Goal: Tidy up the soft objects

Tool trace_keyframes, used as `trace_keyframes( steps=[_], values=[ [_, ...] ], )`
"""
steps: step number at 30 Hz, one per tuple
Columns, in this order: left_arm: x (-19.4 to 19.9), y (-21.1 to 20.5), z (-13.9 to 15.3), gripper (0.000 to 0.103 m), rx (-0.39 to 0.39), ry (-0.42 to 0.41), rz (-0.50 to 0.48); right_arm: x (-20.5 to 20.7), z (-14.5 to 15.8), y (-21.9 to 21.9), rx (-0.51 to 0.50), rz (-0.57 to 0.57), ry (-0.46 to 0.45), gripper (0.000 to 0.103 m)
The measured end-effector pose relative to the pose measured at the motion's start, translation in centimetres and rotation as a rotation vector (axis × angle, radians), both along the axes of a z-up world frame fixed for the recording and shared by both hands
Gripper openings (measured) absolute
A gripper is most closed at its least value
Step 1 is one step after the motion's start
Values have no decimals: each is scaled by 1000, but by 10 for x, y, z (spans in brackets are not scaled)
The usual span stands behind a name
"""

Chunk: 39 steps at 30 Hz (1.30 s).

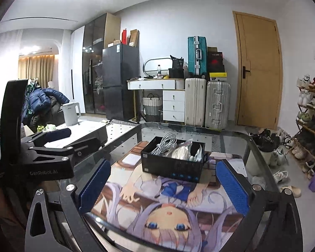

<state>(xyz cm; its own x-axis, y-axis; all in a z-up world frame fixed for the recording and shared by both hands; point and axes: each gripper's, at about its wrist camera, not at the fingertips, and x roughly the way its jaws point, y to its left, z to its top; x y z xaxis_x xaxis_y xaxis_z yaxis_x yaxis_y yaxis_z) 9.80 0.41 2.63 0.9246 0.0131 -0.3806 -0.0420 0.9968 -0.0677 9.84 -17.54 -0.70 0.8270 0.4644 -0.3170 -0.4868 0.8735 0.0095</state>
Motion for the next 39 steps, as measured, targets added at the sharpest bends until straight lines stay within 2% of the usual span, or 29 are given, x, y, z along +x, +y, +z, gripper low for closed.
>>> trace_keyframes(
  steps=[4, 9, 12, 15, 22, 39],
  values=[
    [-28, -6, -7, 103, 9, -37, 18, -16, -8, -16, 47, -70, 2, 102],
    [-54, -13, -16, 103, -8, -30, 4, -31, -15, -32, 120, -127, 36, 102],
    [-64, -15, -16, 103, 8, -54, 17, -42, -17, -32, 124, -99, 32, 102],
    [-64, -16, -16, 103, 23, -56, 35, -45, -17, -27, 94, -98, 21, 102],
    [-59, -14, -18, 103, 14, -31, 36, -39, -19, -26, 95, -95, 41, 102],
    [-58, -14, -19, 103, 14, -38, 40, -37, -23, -24, 88, -84, 49, 102]
  ],
)
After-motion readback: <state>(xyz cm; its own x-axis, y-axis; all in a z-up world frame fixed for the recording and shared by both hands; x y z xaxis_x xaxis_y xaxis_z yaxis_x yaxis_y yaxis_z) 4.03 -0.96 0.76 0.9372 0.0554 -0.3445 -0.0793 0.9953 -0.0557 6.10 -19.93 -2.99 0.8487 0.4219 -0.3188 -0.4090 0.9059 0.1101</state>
